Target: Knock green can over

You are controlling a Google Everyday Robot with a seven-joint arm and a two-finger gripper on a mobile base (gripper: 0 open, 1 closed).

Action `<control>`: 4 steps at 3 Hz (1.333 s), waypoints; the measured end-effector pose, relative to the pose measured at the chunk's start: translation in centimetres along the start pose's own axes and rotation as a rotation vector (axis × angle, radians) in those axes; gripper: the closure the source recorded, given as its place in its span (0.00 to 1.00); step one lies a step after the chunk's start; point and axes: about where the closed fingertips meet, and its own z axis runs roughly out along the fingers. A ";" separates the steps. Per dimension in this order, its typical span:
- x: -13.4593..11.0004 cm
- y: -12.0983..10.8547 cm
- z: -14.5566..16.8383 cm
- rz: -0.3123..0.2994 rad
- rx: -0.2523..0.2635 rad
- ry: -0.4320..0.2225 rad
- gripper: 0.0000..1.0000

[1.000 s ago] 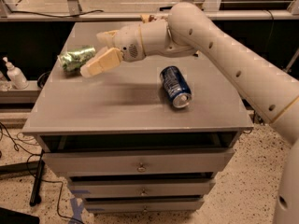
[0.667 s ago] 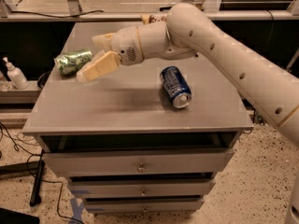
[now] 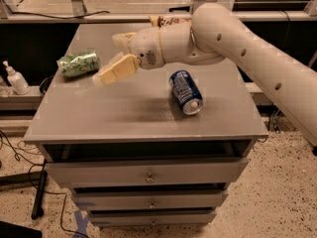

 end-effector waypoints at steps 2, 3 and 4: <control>1.5 -5.9 -8.1 -0.048 0.230 0.013 0.00; 2.4 -8.6 -12.0 -0.059 0.309 0.012 0.00; 1.9 -12.2 -16.5 -0.077 0.413 -0.008 0.00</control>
Offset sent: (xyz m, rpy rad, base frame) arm 0.0893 -0.1553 0.0099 -0.0331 -0.1625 -0.3516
